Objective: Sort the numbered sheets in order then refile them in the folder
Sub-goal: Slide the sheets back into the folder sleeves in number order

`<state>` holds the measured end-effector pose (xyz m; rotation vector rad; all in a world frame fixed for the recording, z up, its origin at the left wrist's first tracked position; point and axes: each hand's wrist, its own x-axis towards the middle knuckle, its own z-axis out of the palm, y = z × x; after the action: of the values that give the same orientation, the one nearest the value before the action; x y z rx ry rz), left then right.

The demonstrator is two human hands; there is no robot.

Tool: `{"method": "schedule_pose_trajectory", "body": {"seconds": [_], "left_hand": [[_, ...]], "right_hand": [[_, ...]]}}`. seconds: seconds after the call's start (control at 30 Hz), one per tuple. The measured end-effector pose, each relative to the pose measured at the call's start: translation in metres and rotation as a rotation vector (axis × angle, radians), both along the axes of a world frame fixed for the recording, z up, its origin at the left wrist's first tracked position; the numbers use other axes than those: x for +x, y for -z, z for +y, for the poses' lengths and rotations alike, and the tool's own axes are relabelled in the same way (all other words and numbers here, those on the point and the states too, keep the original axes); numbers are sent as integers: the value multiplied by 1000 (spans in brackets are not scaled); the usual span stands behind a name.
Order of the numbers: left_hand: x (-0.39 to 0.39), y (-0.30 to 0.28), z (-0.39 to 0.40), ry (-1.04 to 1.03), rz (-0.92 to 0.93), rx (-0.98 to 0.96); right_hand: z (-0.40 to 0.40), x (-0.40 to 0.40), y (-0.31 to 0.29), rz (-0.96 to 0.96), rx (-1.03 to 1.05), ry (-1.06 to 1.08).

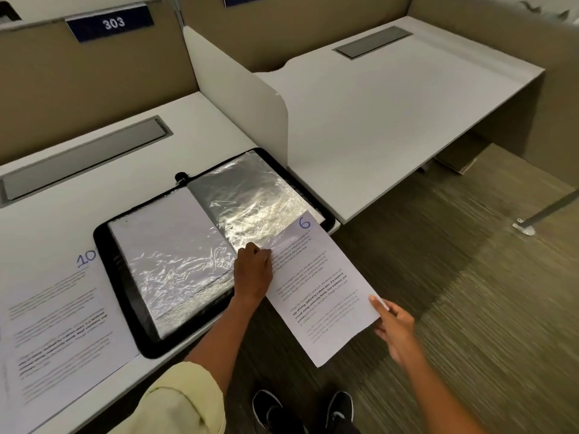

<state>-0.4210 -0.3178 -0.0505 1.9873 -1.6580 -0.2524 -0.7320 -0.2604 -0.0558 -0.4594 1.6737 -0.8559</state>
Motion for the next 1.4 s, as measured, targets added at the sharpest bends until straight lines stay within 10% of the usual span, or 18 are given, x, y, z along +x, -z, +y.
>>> {"method": "schedule_pose_trajectory", "body": {"seconds": [0.2,1.03,1.4], "left_hand": [[0,-5,-4,3,-12,53],[-17,-30,12,-64,-8,24],[-11,-24,12,-78,47,57]], "right_hand": [[30,24,2,-321,35,-8],[8,95,-35,48,-195,-174],[19,91,-44,-74,-191,-227]]}}
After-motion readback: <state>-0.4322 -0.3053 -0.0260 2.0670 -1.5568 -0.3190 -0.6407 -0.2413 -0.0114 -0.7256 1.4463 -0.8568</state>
